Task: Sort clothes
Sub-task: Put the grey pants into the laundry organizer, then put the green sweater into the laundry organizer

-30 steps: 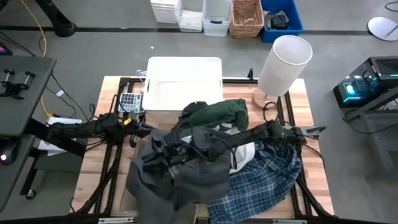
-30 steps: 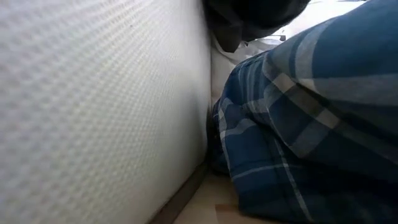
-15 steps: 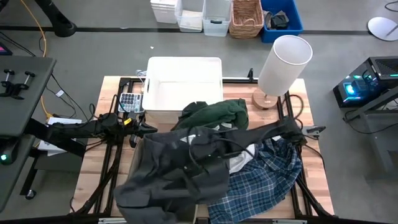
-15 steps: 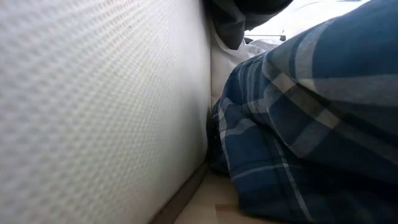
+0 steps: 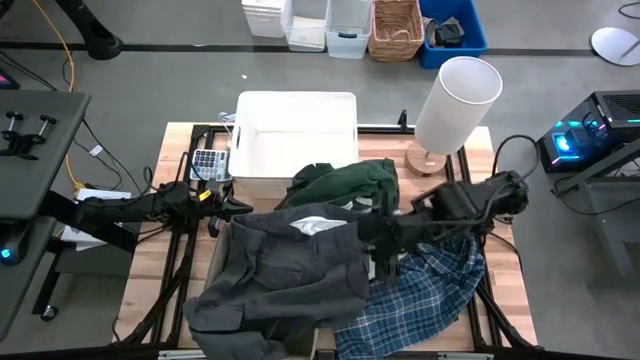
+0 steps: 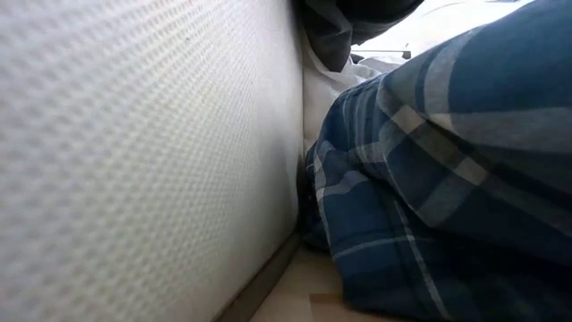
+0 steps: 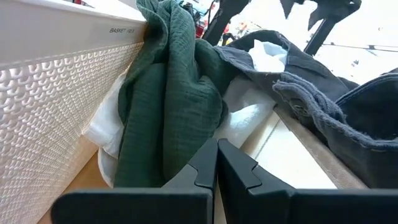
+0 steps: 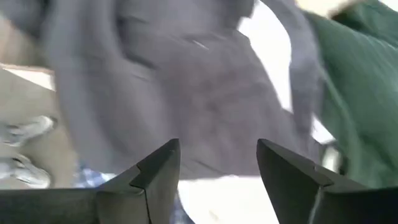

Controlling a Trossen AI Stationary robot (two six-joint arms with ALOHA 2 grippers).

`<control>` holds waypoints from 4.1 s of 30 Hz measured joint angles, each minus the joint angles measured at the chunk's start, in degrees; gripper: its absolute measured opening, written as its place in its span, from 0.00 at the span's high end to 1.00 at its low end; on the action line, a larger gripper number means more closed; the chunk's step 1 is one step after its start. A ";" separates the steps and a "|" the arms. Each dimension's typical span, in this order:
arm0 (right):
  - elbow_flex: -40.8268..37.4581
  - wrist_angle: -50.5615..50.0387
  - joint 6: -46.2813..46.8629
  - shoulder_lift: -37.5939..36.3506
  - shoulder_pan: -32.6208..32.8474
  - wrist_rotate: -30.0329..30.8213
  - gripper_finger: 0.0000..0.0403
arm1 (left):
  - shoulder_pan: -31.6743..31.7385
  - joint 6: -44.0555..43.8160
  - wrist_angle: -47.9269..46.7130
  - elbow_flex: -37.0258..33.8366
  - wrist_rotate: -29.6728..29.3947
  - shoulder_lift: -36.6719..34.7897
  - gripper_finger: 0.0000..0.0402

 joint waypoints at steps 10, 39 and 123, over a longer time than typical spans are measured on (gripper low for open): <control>-0.08 -0.15 -13.87 0.39 -11.21 -10.22 0.49 | -0.01 0.00 0.02 0.00 0.01 0.00 1.00; -0.10 -0.43 -32.85 10.29 -15.79 -37.83 0.88 | 0.00 0.00 0.01 0.00 0.02 0.02 1.00; -3.09 -4.98 -39.24 -2.26 -38.72 -18.00 0.47 | 0.00 0.00 0.04 -0.02 -0.01 0.28 1.00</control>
